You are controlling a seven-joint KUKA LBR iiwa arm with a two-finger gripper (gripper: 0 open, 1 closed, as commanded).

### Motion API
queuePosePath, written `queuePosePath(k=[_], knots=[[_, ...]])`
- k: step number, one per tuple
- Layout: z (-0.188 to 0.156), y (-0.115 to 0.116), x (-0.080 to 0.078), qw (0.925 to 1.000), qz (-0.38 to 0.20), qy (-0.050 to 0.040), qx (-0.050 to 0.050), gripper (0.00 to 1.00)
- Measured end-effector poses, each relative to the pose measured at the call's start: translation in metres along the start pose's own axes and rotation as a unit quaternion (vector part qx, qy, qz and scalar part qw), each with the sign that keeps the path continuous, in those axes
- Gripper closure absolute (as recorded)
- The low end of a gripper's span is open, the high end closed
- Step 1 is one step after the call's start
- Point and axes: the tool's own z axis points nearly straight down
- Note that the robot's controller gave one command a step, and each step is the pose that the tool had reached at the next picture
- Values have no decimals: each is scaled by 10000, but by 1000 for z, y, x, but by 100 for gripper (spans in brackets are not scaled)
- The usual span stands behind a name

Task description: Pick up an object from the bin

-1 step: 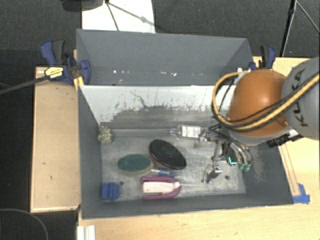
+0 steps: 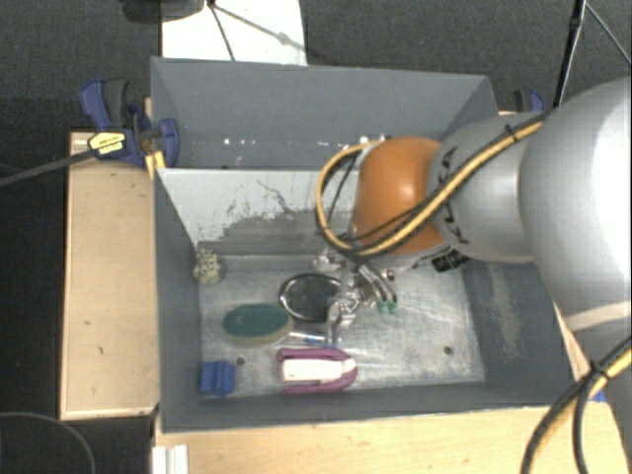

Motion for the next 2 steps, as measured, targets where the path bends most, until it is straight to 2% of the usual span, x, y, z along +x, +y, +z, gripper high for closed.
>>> queuePosePath(k=[1, 2], knots=[[-29, 29, 2, 9989, 458, -13, -20, 0], [-30, 19, -9, 9969, 791, -19, -14, 0]])
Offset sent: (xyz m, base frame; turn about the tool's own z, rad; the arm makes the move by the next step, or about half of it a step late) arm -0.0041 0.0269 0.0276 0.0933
